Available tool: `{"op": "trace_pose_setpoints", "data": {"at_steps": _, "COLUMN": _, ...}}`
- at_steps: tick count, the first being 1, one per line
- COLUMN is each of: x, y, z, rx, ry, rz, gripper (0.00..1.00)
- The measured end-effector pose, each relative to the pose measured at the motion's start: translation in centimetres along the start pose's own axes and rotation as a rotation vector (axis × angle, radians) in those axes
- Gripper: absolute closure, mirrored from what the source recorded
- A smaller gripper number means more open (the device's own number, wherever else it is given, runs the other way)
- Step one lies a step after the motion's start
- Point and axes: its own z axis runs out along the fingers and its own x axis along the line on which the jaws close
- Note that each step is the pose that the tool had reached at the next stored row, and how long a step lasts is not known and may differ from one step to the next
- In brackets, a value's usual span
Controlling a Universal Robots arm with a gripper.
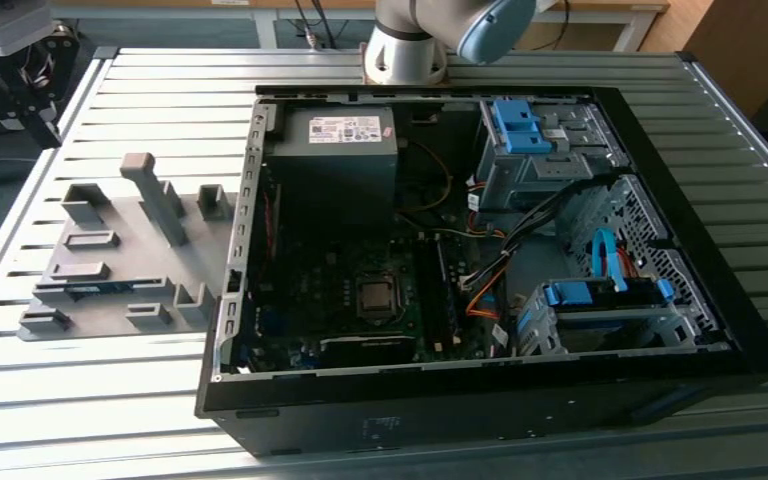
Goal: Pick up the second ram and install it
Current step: 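Pick up the second ram and move it above second insertion slot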
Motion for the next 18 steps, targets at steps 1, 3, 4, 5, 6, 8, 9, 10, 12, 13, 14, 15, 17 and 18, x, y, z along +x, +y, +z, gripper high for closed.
{"op": "trace_pose_setpoints", "data": {"at_steps": 1, "x": 0.01, "y": 0.00, "z": 0.00, "rx": 0.0000, "ry": 0.0001, "rz": -0.002, "gripper": 0.89}}
{"op": "trace_pose_setpoints", "data": {"at_steps": 3, "x": 0.03, "y": -0.02, "z": 0.00, "rx": -0.0001, "ry": 0.0001, "rz": -0.008, "gripper": 0.89}}
{"op": "trace_pose_setpoints", "data": {"at_steps": 4, "x": 0.05, "y": -0.03, "z": 0.00, "rx": -0.0002, "ry": 0.0002, "rz": -0.011, "gripper": 0.89}}
{"op": "trace_pose_setpoints", "data": {"at_steps": 5, "x": 0.07, "y": -0.06, "z": 0.00, "rx": -0.0003, "ry": 0.0002, "rz": -0.014, "gripper": 0.89}}
{"op": "trace_pose_setpoints", "data": {"at_steps": 6, "x": 0.08, "y": -0.08, "z": 0.00, "rx": -0.0003, "ry": 0.0002, "rz": -0.018, "gripper": 0.89}}
{"op": "trace_pose_setpoints", "data": {"at_steps": 8, "x": 0.13, "y": -0.13, "z": 0.00, "rx": -0.0006, "ry": 0.0005, "rz": -0.034, "gripper": 0.89}}
{"op": "trace_pose_setpoints", "data": {"at_steps": 9, "x": 0.15, "y": -0.14, "z": 0.00, "rx": -0.0007, "ry": 0.0005, "rz": -0.043, "gripper": 0.89}}
{"op": "trace_pose_setpoints", "data": {"at_steps": 10, "x": 0.18, "y": -0.15, "z": 0.00, "rx": -0.0009, "ry": 0.0006, "rz": -0.052, "gripper": 0.89}}
{"op": "trace_pose_setpoints", "data": {"at_steps": 12, "x": 0.27, "y": -0.20, "z": 0.00, "rx": -0.0011, "ry": 0.0009, "rz": -0.069, "gripper": 0.89}}
{"op": "trace_pose_setpoints", "data": {"at_steps": 13, "x": 0.33, "y": -0.25, "z": 0.00, "rx": -0.0013, "ry": 0.0009, "rz": -0.076, "gripper": 0.89}}
{"op": "trace_pose_setpoints", "data": {"at_steps": 14, "x": 0.41, "y": -0.31, "z": 0.00, "rx": -0.0013, "ry": 0.0010, "rz": -0.082, "gripper": 0.89}}
{"op": "trace_pose_setpoints", "data": {"at_steps": 15, "x": 0.48, "y": -0.37, "z": 0.00, "rx": -0.0014, "ry": 0.0009, "rz": -0.087, "gripper": 0.89}}
{"op": "trace_pose_setpoints", "data": {"at_steps": 17, "x": 0.60, "y": -0.50, "z": 0.00, "rx": -0.0014, "ry": 0.0010, "rz": -0.097, "gripper": 0.89}}
{"op": "trace_pose_setpoints", "data": {"at_steps": 18, "x": 0.65, "y": -0.58, "z": 0.01, "rx": -0.0015, "ry": 0.0010, "rz": -0.101, "gripper": 0.89}}
